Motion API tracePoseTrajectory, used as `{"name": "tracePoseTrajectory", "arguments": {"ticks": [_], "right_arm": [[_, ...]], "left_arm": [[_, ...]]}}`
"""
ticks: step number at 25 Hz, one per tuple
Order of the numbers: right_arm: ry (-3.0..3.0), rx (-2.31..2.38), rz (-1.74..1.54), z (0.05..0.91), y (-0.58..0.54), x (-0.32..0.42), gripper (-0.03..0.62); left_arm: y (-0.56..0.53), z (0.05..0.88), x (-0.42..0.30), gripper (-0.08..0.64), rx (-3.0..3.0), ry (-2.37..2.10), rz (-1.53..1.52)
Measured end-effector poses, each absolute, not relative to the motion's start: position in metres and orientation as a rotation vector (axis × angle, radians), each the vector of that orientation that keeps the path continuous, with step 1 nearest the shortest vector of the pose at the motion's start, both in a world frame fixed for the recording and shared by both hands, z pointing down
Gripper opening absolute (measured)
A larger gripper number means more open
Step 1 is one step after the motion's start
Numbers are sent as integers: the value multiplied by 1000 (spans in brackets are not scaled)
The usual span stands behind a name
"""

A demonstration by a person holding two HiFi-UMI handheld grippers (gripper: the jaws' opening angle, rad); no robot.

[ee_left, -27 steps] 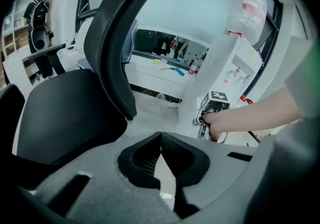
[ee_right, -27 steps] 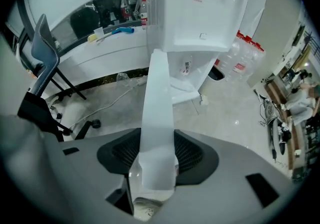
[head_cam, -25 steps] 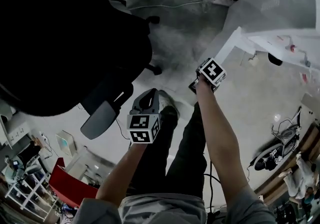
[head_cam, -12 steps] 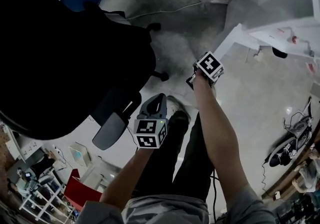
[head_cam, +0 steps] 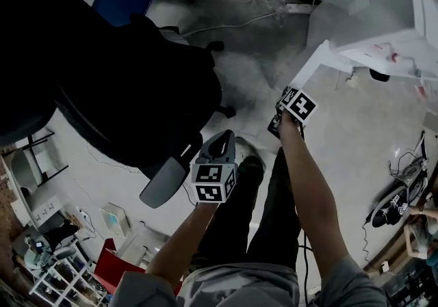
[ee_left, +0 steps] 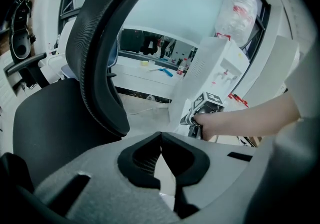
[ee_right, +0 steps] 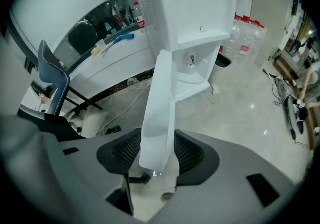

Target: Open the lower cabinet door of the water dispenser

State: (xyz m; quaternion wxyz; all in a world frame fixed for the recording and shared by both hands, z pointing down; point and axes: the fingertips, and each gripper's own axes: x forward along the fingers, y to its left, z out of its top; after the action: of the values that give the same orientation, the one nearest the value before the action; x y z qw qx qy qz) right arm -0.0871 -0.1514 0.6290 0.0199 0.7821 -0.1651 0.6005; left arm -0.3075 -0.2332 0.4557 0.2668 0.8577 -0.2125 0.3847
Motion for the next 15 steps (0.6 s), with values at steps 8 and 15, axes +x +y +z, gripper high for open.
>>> {"name": "tracePoseTrajectory", "arguments": {"ticks": [8, 15], "right_arm": [[-683, 2483, 1927, 566, -119, -123, 158], [-1032, 2495, 1789, 510, -105, -147, 29]], "left_arm": [[-228, 420, -297, 12, 2371, -492, 963], [-210, 411, -294, 11, 2403, -460, 914]]}}
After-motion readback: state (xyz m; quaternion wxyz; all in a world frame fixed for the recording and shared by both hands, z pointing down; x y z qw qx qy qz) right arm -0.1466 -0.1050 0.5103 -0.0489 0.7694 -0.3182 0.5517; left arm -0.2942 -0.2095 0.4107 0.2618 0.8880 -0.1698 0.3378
